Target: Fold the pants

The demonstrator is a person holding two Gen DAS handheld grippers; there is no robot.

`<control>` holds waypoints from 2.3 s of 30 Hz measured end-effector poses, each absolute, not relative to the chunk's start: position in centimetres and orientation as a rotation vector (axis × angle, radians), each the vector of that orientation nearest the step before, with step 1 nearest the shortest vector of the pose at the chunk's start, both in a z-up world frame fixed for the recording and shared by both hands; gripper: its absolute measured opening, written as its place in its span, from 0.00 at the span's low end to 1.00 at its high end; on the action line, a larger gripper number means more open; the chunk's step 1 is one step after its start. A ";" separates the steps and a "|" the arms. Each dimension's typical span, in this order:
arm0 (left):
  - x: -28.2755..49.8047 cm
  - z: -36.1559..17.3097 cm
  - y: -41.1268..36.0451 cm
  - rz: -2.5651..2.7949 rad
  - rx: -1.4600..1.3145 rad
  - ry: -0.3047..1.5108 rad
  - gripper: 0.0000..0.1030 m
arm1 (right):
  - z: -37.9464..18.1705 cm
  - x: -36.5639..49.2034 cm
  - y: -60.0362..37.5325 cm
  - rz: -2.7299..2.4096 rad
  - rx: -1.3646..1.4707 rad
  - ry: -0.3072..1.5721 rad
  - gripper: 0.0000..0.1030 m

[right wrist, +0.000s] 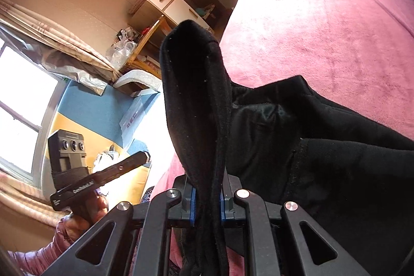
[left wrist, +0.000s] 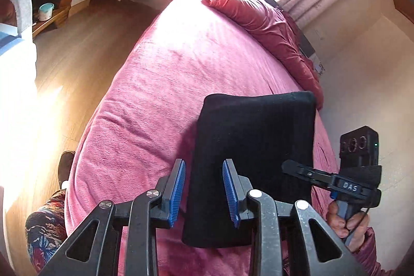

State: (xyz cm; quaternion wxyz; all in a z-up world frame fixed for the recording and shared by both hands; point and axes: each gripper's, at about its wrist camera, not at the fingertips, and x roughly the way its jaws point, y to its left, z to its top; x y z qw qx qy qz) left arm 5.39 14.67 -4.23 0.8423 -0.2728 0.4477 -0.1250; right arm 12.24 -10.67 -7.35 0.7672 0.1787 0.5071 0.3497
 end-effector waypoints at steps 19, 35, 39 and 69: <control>10.0 -4.6 3.0 -0.515 -0.482 0.963 0.30 | -0.3 7.3 -25.7 0.628 0.526 0.916 0.12; 8.4 -8.4 -7.9 -0.687 -0.264 1.133 0.30 | -14.6 7.0 -37.9 0.259 0.700 1.086 0.12; 8.2 -8.8 -8.6 -0.686 -0.247 1.139 0.30 | -15.5 6.2 -39.1 0.270 0.795 1.056 0.15; 6.1 -5.9 -4.6 -0.723 -0.211 1.035 0.30 | -11.1 -2.3 -34.4 0.104 0.313 1.137 0.03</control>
